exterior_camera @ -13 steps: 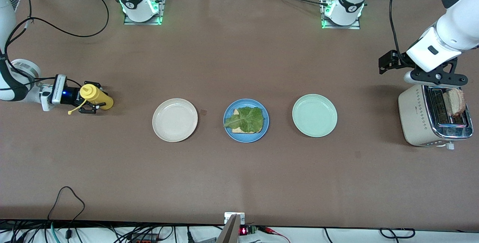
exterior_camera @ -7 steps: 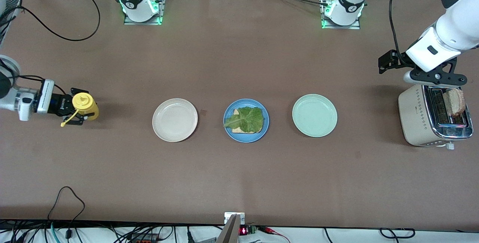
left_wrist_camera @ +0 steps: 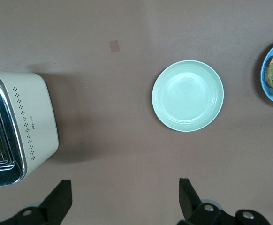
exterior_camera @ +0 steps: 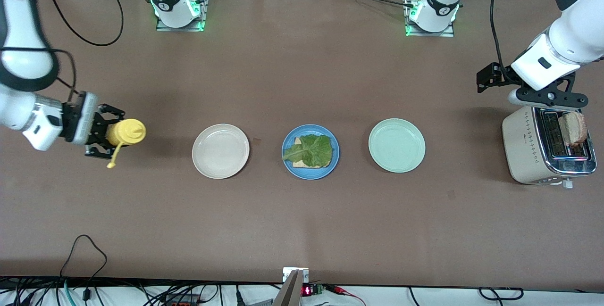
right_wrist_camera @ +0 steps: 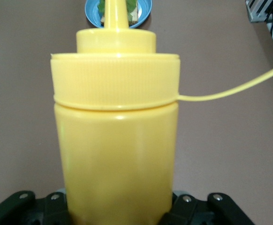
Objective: Make sandwich in blue plate with both arms
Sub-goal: 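Tilt the bottle over the lettuce on the blue plate with the right gripper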
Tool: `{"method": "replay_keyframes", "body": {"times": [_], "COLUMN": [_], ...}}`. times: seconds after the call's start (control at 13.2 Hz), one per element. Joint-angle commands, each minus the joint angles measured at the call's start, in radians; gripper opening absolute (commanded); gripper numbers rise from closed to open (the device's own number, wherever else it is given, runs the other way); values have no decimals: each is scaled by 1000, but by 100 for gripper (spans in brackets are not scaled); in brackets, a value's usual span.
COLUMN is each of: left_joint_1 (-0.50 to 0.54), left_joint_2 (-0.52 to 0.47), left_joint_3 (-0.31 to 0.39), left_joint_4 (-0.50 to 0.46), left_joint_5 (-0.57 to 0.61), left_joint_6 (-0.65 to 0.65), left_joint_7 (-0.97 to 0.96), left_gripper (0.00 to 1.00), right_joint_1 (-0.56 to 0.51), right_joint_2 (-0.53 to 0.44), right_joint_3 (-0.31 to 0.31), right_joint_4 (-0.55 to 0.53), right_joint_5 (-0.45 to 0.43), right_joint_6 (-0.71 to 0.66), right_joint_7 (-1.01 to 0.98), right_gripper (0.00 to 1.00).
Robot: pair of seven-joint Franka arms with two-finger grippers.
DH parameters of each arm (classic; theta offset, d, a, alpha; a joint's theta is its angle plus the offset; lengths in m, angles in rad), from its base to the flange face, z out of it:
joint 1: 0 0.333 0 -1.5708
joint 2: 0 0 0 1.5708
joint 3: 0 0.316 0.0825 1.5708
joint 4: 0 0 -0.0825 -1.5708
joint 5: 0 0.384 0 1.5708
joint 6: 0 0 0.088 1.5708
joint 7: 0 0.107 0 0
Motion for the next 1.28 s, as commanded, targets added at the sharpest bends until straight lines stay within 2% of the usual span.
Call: {"method": "replay_keyframes", "body": {"times": [0.0, 0.3, 0.6, 0.83, 0.91, 1.06, 1.21], "left_joint_1": [0, 0, 0, -1, 0, -1, -1], "left_joint_2": [1, -1, -1, 1, -1, 1, -1], "left_joint_3": [-2, -2, -2, -2, -2, -2, -4], "left_joint_4": [9, 9, 9, 11, 9, 11, 11], "left_joint_5": [0, 0, 0, 0, 0, 0, 0], "left_joint_6": [-15, -18, -16, -16, -18, -15, -15], "left_joint_7": [-2, -5, -7, -5, -5, -4, -5], "left_gripper": [100, 100, 100, 100, 100, 100, 100], "right_joint_1": [122, 292, 445, 527, 554, 658, 781], "right_joint_2": [-63, -52, 9, 96, 129, 196, 282], "right_joint_3": [-3, -3, -5, -16, -32, -121, -221], "right_joint_4": [-40, -40, -26, 18, 39, 101, 211], "right_joint_5": [-159, -411, -581, -679, -692, -694, -689], "right_joint_6": [49, 63, 59, 50, 50, 41, -15], "right_joint_7": [251, 573, 794, 911, 936, 974, 999], "right_gripper": [0, 0, 0, 0, 0, 0, 0]}}
